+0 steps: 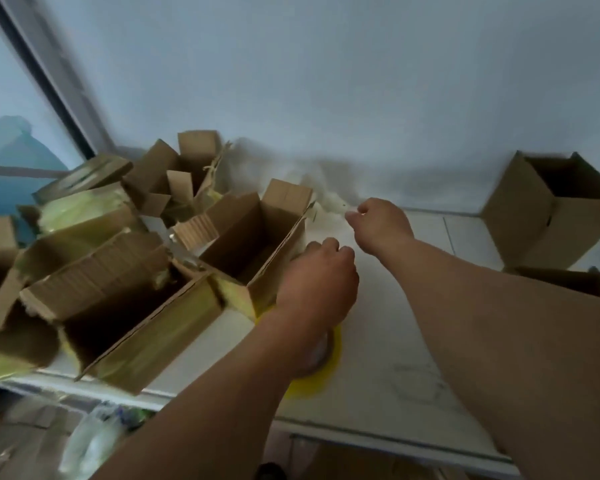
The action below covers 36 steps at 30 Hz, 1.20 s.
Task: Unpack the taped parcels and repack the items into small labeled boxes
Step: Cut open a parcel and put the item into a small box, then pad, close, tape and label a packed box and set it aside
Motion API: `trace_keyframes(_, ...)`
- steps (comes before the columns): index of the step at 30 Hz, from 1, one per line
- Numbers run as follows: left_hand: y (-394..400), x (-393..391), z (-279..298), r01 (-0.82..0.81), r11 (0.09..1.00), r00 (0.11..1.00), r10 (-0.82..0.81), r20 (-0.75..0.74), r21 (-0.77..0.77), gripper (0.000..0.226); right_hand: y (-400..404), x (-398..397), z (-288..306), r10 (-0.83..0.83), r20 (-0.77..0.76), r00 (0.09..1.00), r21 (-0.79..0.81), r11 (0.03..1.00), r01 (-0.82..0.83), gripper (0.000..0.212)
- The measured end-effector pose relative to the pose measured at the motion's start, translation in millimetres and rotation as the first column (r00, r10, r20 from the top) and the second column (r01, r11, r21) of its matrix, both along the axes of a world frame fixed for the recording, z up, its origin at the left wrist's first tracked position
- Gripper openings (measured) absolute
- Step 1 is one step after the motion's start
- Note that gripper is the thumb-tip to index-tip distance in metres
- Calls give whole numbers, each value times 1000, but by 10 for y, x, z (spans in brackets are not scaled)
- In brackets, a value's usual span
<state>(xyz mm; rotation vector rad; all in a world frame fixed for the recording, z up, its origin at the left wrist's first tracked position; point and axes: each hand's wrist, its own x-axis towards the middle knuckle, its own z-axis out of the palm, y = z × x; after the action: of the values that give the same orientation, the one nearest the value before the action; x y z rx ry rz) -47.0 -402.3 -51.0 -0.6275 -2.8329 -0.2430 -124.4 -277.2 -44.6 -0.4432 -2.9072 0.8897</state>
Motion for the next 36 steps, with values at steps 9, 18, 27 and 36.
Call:
trace_keyframes(9,10,-365,-218,-14,1000,1000,15,-7,26,26,-56,-775,-324,44,71,996,-73,997,-39,49)
trace_keyframes(18,45,-435,-175,-29,1000,998,29,52,-8,27,-14,-807,-267,-32,64,997,-37,999,34,26)
trace_keyframes(27,209,103,309,-53,979,982,15,188,199,33,202,235,738,-16,-90,996,-186,983,-1,31)
trace_keyframes(36,620,1080,540,-177,840,854,-127,504,512,43,740,1965,1155,-42,-176,983,-205,979,5,45)
